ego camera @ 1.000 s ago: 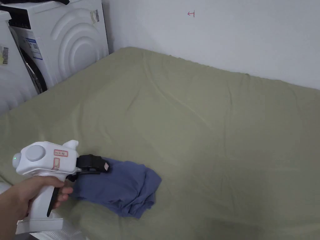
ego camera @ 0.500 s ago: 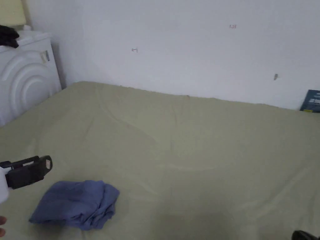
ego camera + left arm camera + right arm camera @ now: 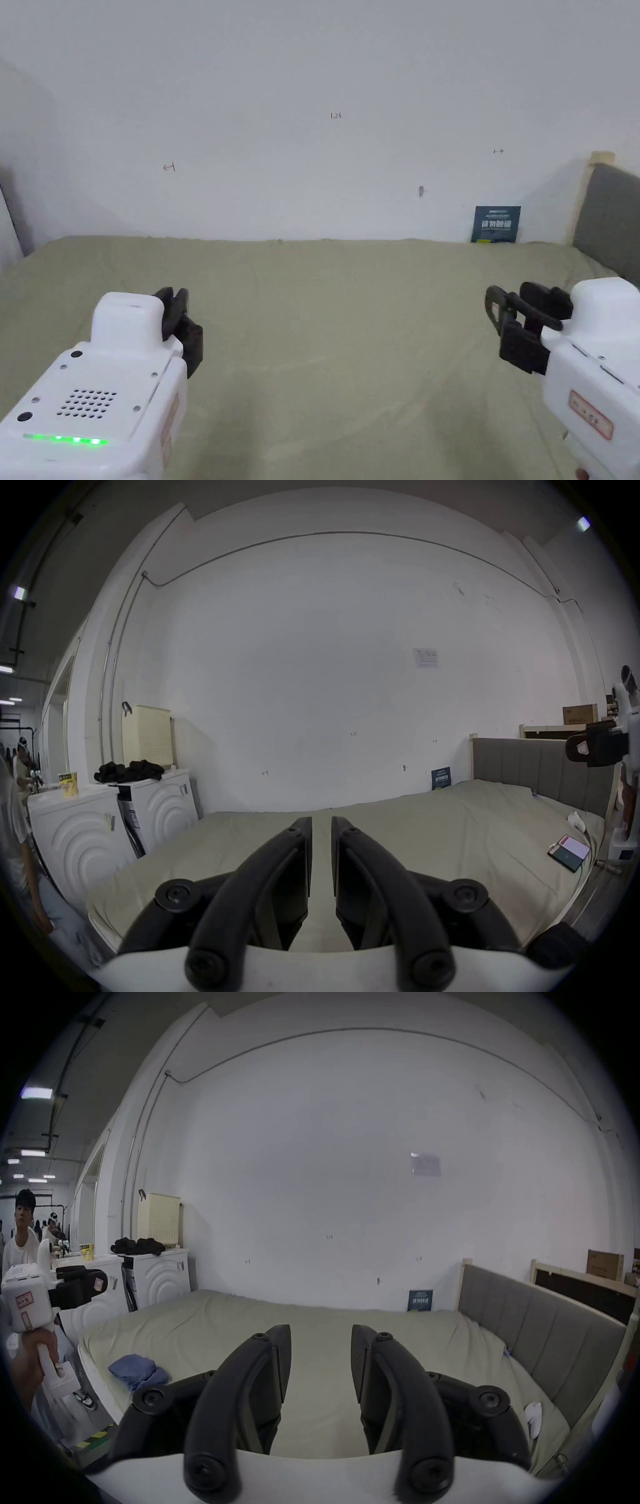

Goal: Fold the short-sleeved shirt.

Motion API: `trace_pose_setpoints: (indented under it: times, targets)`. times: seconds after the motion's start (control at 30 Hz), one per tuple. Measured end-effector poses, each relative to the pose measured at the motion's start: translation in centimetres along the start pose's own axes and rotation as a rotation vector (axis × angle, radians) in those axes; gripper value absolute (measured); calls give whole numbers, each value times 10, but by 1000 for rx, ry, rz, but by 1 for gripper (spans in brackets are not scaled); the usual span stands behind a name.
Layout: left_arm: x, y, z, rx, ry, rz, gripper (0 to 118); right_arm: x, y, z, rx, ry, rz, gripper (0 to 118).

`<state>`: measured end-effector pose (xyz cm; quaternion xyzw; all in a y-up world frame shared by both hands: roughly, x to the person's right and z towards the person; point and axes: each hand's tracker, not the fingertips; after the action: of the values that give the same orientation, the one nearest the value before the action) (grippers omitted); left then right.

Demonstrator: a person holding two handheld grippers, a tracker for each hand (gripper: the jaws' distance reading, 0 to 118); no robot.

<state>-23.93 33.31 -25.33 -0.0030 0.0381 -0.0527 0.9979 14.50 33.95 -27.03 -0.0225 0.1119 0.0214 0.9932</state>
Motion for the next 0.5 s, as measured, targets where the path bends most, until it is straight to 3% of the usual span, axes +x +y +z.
trace_pose_setpoints:
  times: [0.1, 0.5]
  targets:
    - [-2, 9, 2, -39, 2, 21, 11, -5, 0, 6, 12, -38, 44, 39]
    - [0, 27, 9, -15, -32, 36, 13, -18, 2, 10, 12, -41, 39, 39]
